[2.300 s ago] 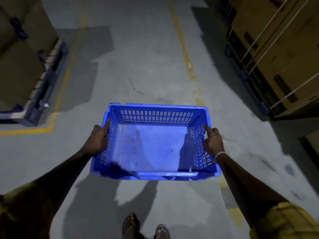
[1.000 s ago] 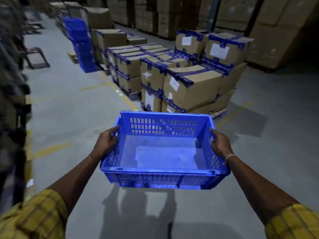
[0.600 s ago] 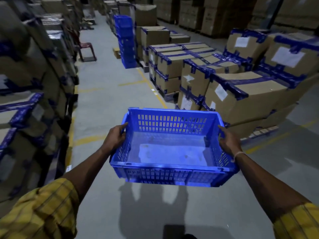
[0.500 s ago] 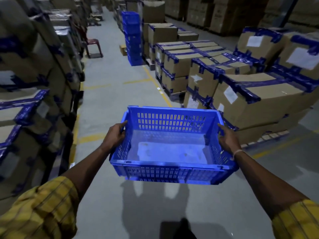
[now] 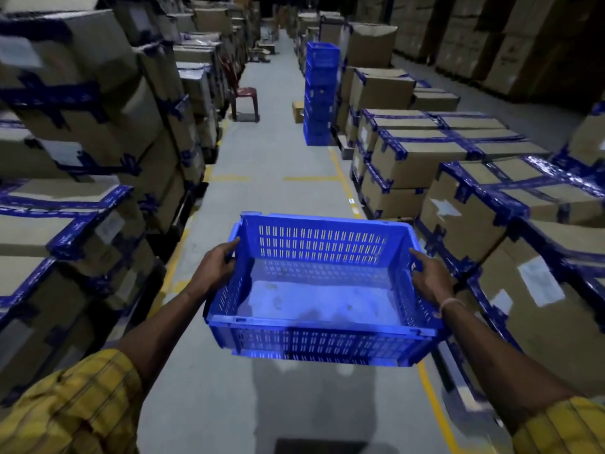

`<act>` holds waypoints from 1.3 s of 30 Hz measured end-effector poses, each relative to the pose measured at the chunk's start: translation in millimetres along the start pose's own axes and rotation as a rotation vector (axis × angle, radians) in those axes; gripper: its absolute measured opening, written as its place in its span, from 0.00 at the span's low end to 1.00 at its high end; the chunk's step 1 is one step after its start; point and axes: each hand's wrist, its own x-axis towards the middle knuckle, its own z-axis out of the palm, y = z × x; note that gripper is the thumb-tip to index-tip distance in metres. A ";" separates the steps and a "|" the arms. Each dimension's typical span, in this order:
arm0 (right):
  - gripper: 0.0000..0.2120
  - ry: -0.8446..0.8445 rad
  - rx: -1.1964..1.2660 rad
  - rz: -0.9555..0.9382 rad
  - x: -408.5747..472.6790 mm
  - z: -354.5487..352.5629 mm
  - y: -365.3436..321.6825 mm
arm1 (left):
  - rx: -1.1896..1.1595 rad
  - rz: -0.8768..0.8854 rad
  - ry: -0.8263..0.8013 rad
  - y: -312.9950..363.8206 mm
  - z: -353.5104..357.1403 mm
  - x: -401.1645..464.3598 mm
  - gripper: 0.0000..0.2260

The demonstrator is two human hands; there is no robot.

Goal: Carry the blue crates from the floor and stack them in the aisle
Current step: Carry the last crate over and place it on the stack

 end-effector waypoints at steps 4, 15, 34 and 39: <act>0.26 0.000 0.050 -0.033 88.3 12.0 -29.6 | -0.010 -0.061 0.043 -18.6 -0.6 71.1 0.28; 0.27 -0.028 0.023 -0.074 349.3 112.7 -124.6 | 0.054 -0.135 0.087 -117.6 -4.2 337.0 0.26; 0.27 0.012 0.100 -0.007 774.9 226.1 -273.7 | 0.030 -0.125 0.044 -219.4 -17.6 823.7 0.26; 0.27 -0.034 0.078 -0.012 908.6 241.9 -315.2 | 0.028 -0.138 0.070 -228.9 -10.3 957.5 0.26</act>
